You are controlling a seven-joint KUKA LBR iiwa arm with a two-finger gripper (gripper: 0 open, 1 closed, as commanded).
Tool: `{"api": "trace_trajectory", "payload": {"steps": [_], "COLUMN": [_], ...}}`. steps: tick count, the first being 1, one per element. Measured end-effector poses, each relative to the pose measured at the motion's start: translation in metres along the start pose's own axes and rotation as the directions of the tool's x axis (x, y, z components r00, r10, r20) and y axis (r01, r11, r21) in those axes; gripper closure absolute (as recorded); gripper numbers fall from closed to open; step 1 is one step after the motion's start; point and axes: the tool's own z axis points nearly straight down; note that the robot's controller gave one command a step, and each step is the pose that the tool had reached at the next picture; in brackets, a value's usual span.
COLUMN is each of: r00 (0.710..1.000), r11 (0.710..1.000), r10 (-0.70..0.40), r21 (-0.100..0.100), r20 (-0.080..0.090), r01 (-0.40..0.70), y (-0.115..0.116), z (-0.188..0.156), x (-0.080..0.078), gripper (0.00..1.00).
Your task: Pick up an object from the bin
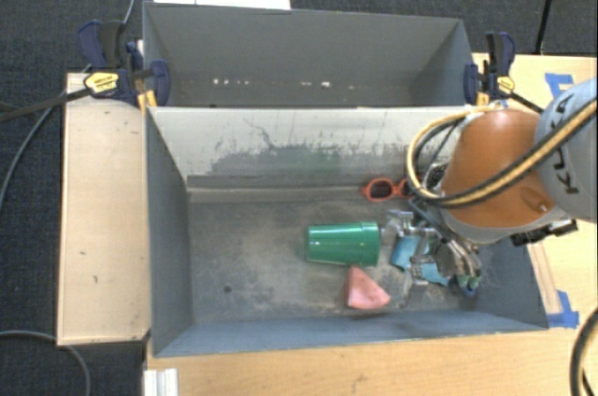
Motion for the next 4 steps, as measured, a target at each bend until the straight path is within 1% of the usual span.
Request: {"api": "trace_trajectory", "payload": {"steps": [1,2,3,4], "r00": [1.000,0.995,0.989,0.986], "r11": [1.000,0.995,0.989,0.986], "r10": [0.000,-0.103,-0.150,-0.166], "r21": [0.000,0.001,0.002,0.001], "r20": [0.003,0.003,0.006,0.020], "r01": [0.000,0.103,0.150,0.166], "y": [0.000,0.006,0.011,0.014], "z": [-0.002,-0.015,-0.020,0.031], "x": [0.000,-0.004,-0.008,-0.031], "gripper": [0.00,0.00,0.00,0.00]}}
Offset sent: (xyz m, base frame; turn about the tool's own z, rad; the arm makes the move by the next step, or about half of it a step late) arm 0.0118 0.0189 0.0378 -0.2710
